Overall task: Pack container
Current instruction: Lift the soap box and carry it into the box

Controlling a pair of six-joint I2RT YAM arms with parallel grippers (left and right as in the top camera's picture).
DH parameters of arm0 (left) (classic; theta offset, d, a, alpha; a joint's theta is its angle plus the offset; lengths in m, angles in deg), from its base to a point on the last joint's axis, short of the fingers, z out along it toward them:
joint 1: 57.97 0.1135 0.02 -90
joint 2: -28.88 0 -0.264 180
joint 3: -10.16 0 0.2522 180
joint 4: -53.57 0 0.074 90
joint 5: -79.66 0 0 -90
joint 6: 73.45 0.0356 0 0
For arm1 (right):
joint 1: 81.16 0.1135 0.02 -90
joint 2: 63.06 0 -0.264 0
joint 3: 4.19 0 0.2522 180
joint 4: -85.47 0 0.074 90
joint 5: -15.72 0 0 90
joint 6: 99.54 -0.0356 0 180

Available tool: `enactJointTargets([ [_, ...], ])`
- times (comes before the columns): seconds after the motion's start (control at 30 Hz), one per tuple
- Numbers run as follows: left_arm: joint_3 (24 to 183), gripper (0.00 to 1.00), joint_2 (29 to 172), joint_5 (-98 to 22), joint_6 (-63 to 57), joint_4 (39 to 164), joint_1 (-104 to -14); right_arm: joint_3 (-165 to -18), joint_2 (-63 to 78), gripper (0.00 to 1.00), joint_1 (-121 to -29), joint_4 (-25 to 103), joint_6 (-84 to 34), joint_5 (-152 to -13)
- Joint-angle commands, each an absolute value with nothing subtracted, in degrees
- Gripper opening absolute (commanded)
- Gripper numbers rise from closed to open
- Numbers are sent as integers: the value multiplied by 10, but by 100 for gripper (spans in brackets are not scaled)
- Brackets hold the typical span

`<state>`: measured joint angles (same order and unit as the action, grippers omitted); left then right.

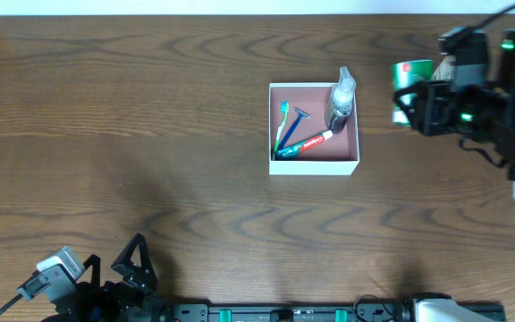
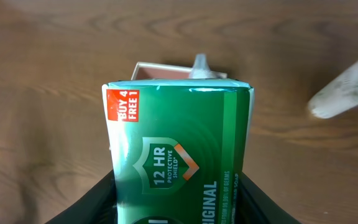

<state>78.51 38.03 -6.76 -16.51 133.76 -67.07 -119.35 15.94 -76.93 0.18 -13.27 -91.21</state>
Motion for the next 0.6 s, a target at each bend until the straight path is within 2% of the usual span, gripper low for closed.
enactJointTargets([
  [0.0,785,98,378,-67,-168,1337,-669,-1190,182,36,-717,4,-183,-832],
  [0.27,785,98,378,-67,-168,1337,-669,-1190,255,36,-636,24,-301,-740],
  [0.47,785,98,378,-67,-168,1337,-669,-1190,328,38,-584,66,-340,-738],
  [0.57,785,98,378,-67,-168,1337,-669,-1190,365,38,-558,68,-363,-688],
])
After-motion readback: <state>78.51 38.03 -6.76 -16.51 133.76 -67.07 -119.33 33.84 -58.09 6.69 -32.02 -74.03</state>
